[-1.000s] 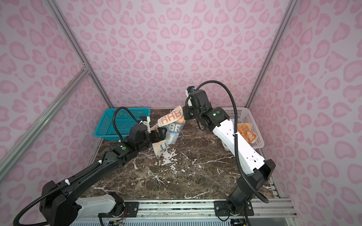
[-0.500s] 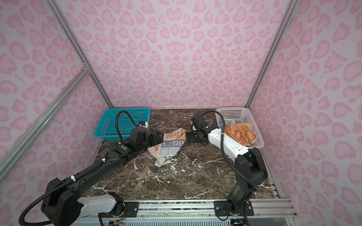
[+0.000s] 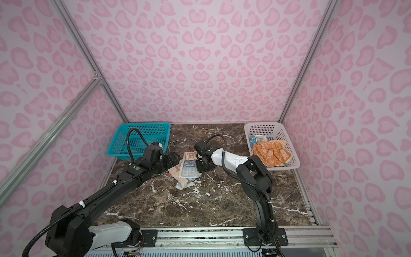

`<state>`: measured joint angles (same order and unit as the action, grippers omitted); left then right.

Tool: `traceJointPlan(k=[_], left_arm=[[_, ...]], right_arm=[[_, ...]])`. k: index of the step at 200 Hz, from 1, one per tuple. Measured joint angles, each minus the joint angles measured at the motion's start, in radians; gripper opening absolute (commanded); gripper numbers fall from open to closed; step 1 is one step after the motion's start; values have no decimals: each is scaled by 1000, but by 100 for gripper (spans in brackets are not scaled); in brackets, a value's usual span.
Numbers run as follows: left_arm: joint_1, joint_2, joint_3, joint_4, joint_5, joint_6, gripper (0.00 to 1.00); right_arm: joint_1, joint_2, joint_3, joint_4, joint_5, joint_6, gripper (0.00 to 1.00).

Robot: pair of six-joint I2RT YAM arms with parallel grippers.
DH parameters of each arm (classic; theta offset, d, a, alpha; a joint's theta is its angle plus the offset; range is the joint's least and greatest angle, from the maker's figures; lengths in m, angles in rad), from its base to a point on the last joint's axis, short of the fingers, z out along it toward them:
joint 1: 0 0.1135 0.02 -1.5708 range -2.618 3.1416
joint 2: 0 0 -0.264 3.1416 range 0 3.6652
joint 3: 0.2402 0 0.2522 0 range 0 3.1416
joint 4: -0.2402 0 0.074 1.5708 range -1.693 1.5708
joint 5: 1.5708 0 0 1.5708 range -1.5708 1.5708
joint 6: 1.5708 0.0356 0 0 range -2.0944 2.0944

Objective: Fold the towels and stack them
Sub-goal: 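Move both grippers to the towel's nearer edge and pinch its corners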

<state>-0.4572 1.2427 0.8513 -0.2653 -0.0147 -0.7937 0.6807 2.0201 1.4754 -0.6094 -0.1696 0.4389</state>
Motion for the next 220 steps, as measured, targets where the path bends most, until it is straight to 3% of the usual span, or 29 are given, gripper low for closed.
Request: traceJointPlan(k=[53, 72, 86, 102, 129, 165, 220], left_arm=[[-2, 38, -22, -2, 37, 3, 98], [-12, 61, -23, 0, 37, 3, 98], [-24, 82, -22, 1, 50, 2, 98], [-37, 109, -15, 1, 64, 3, 98], [-58, 160, 6, 2, 82, 8, 100], [-90, 289, 106, -26, 96, 36, 82], [-114, 527, 329, -126, 99, 99, 76]], right_arm=[[-198, 14, 120, -62, 19, -62, 0], [-256, 43, 201, -83, 4, -88, 20], [-284, 63, 253, -95, 5, -107, 45], [-295, 54, 262, -106, 8, -126, 60], [-287, -72, 111, -94, -7, -137, 70], [-259, -239, -147, -60, -39, -136, 80], [-242, -395, -370, 0, -62, -117, 85]])
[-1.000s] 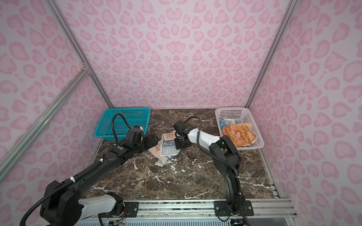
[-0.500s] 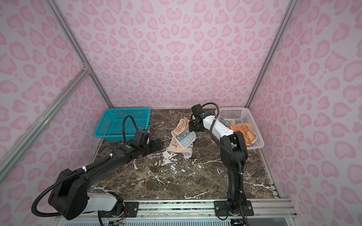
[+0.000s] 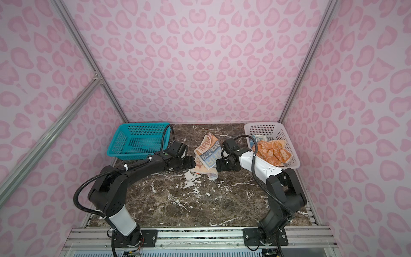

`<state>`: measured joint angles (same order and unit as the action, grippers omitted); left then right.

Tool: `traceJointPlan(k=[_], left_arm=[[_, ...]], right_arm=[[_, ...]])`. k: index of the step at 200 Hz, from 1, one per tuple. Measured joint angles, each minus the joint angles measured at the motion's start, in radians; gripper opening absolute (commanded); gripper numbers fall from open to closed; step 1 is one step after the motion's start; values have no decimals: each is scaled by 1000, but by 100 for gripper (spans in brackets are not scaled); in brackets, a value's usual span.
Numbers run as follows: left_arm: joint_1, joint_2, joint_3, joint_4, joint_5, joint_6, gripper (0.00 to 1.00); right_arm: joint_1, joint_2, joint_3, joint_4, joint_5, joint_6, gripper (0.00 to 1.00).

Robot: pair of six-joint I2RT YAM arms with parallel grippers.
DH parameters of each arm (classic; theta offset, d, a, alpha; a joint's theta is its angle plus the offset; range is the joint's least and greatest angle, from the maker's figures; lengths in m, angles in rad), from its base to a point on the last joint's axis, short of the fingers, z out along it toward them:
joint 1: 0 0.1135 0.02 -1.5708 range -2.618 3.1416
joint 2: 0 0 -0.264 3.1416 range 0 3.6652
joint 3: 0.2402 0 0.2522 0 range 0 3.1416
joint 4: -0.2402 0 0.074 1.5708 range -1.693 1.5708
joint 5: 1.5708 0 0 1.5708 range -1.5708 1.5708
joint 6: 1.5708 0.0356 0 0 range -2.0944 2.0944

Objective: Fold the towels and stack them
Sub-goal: 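Move both grippers to the towel's nearer edge and pinch its corners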

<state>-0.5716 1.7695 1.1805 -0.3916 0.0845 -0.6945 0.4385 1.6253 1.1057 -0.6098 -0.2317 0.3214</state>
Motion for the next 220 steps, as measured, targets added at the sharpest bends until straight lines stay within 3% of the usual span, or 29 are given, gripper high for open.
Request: traceJointPlan(k=[56, 122, 180, 195, 220], left_arm=[[-30, 152, 132, -115, -41, 57, 73], [-53, 283, 255, -215, -156, 98, 57], [-72, 312, 264, -231, -225, 119, 37], [-82, 312, 254, -207, -241, 120, 22], [-99, 312, 241, -171, -264, 119, 13]], right_arm=[[-20, -42, -73, 51, -24, 9, 85], [-27, -68, -98, 91, -49, 21, 86], [-35, -85, -120, 114, -60, 27, 87], [-41, -85, -124, 116, -60, 28, 87], [-45, -82, -132, 121, -60, 36, 87]])
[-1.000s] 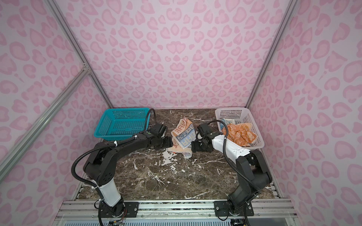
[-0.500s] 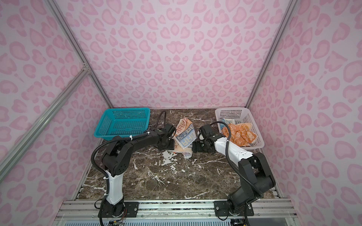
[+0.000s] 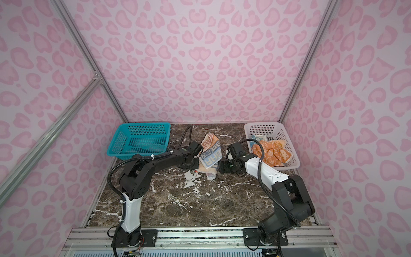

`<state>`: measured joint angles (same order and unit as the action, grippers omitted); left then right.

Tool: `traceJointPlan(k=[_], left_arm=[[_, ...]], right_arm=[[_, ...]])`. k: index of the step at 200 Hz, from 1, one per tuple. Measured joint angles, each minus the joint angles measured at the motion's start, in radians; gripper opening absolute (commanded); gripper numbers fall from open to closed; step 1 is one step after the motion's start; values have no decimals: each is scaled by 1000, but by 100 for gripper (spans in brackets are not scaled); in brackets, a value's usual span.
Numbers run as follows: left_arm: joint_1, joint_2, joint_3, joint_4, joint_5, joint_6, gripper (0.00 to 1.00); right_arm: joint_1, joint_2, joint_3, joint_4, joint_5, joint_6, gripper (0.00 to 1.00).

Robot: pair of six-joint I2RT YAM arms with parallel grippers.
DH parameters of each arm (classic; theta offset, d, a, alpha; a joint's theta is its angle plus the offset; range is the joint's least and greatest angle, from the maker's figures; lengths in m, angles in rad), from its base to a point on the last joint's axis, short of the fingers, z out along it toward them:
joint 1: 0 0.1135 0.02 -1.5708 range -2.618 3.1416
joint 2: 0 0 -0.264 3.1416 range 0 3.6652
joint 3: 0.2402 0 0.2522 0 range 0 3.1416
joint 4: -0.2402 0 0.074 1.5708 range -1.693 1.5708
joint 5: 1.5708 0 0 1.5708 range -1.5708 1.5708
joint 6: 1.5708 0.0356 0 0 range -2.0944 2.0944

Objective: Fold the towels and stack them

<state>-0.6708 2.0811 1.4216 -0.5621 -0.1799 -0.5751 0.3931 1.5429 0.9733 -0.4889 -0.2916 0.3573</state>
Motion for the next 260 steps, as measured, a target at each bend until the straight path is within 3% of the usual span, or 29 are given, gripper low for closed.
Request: traceJointPlan(k=[24, 45, 70, 108, 143, 194, 237, 260], left_arm=[[-3, -11, -15, 27, 2, -3, 4], [2, -29, -15, 38, 27, -16, 4], [13, -49, 16, -11, 158, -48, 4], [37, -160, 160, -23, 253, -112, 4], [59, -187, 269, -34, 288, -143, 4], [62, -208, 280, -71, 303, -157, 4], [83, -226, 280, -74, 303, -158, 4], [98, -247, 280, -80, 303, -158, 4]], right_arm=[[0, 0, -16, 13, -13, 5, 89], [5, -16, -34, 20, -21, 6, 93], [25, -44, -50, 28, -36, 5, 95], [82, -32, -66, 58, -50, 29, 95], [89, 13, -46, 78, -37, 92, 95], [174, 73, -33, 192, 0, 243, 93], [261, 159, 6, 272, 66, 341, 72], [265, 193, 6, 280, 104, 372, 46]])
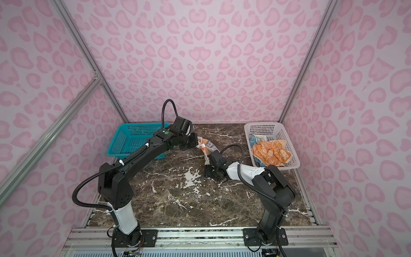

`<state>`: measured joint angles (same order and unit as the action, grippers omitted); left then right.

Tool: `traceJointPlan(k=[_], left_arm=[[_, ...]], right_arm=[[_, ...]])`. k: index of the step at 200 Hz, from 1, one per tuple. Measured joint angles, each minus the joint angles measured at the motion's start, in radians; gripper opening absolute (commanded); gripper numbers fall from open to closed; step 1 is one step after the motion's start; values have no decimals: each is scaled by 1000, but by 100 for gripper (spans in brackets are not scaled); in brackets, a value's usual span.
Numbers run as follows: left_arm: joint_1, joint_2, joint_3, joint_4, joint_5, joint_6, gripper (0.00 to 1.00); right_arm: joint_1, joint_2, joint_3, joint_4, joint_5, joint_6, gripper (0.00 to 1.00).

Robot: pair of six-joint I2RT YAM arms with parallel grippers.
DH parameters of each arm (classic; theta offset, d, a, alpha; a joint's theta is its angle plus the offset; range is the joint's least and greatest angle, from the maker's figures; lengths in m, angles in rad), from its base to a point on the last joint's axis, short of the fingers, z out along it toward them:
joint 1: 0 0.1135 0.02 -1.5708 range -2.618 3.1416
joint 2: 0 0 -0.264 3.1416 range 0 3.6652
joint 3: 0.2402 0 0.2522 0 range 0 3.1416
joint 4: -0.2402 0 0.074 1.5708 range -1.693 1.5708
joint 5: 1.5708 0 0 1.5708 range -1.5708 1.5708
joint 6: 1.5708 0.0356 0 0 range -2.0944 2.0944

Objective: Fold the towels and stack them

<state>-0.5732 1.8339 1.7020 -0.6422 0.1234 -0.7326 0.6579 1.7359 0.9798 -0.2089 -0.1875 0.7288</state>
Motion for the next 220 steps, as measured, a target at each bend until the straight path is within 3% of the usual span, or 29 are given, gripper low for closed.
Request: traceJointPlan(k=[22, 54, 109, 134, 153, 203, 220], left_arm=[[17, -26, -18, 0, 0, 1, 4], [42, -52, -80, 2, -1, 5, 4], [71, -63, -125, 0, 0, 12, 4], [78, -83, -117, 1, 7, 19, 4], [89, -101, -134, 11, -1, 21, 4], [92, -103, -283, 44, -10, 23, 3], [91, -111, -352, 61, -8, 23, 4]], right_arm=[[-4, -2, 11, -10, 37, 11, 18], [-30, -58, 32, -66, 91, -13, 0], [-91, -97, 237, -275, 220, -181, 0], [-116, -81, 312, -355, 274, -281, 11], [-125, -77, 306, -388, 271, -339, 21], [-121, -12, 271, -420, 190, -408, 13], [-110, -1, 250, -423, 160, -407, 18]])
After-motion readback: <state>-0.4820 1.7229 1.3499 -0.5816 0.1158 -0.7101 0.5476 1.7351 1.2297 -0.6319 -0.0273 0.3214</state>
